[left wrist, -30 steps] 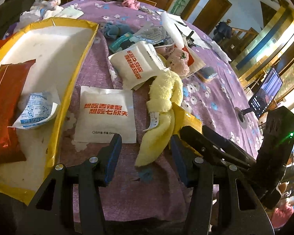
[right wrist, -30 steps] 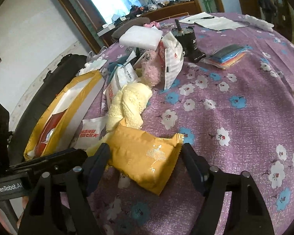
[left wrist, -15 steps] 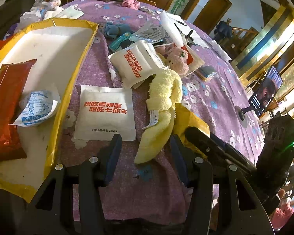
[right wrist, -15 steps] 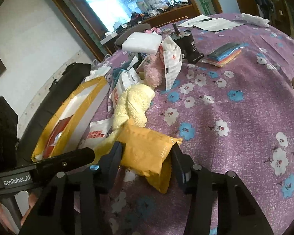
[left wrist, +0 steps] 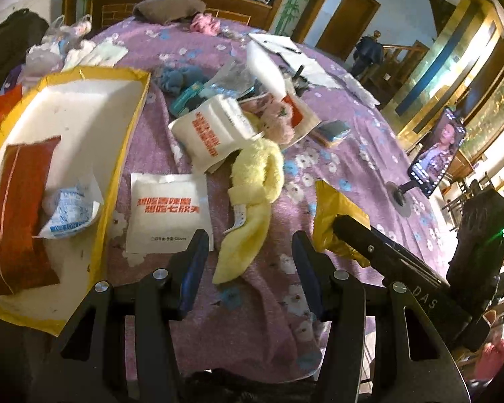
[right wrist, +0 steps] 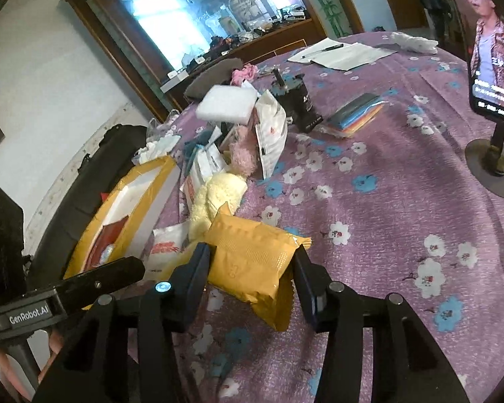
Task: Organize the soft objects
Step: 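Grasp the yellow fuzzy towel with left gripper while right holds the pouch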
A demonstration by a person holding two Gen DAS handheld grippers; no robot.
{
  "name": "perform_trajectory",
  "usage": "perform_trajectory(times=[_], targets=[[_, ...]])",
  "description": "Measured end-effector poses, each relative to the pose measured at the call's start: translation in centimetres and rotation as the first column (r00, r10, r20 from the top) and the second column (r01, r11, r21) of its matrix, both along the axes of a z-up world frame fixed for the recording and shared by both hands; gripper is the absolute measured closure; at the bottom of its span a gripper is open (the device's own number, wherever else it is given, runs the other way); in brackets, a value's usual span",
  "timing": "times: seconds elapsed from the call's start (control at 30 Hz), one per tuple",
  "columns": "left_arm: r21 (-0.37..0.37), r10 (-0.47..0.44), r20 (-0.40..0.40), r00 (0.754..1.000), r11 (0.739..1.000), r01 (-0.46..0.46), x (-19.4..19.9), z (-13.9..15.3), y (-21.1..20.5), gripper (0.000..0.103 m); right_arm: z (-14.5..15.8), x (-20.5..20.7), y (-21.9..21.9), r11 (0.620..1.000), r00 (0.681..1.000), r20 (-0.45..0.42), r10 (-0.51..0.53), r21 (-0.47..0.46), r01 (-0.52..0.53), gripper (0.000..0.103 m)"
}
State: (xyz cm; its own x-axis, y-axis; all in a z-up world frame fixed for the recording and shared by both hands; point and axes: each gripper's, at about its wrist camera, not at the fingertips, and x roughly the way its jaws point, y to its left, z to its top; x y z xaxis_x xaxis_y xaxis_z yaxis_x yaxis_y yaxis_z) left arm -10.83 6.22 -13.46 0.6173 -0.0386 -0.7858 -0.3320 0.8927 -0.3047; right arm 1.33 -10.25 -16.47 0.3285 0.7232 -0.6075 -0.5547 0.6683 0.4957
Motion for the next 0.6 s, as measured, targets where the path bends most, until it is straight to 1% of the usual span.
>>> perform_trajectory(times=[0.13,0.23,0.33,0.43,0.53,0.6], targets=[[0.01,0.0,0.007,1.0,1.0,0.0,0.4,0.6,0.1,0.052,0.8,0.0,-0.3,1.0,1.0,0.009,-0.009,0.014,0.009,0.054],[0.016,-0.008,0.004,1.0,1.0,0.008,1.3,0.5,0.2,0.051,0.8,0.2,-0.3,1.0,1.0,0.002,-0.007,0.019,0.007,0.054],[0.026,-0.017,-0.021,1.0,1.0,0.018,2.6,-0.3,0.3,0.051,0.4,0.6,-0.3,1.0,1.0,-0.002,-0.012,0.007,0.012,0.054],[0.006,-0.035,-0.039,0.999,0.999,0.035,3.9,-1.2,0.2,0.052,0.0,1.0,-0.9,1.0,1.0,-0.016,-0.021,0.006,0.021,0.054],[0.032,-0.052,-0.041,0.998,0.998,0.053,5.3,-1.5,-0.5,0.051,-0.4,1.4,-1.4,0.999,0.999,-0.013,-0.037,-0.001,0.037,0.054],[0.067,-0.065,-0.043,0.997,0.995,0.068,6.5,-1.7,-0.9,0.051,-0.6,1.6,-1.8,0.999,0.999,-0.022,-0.039,0.006,0.039,0.054]])
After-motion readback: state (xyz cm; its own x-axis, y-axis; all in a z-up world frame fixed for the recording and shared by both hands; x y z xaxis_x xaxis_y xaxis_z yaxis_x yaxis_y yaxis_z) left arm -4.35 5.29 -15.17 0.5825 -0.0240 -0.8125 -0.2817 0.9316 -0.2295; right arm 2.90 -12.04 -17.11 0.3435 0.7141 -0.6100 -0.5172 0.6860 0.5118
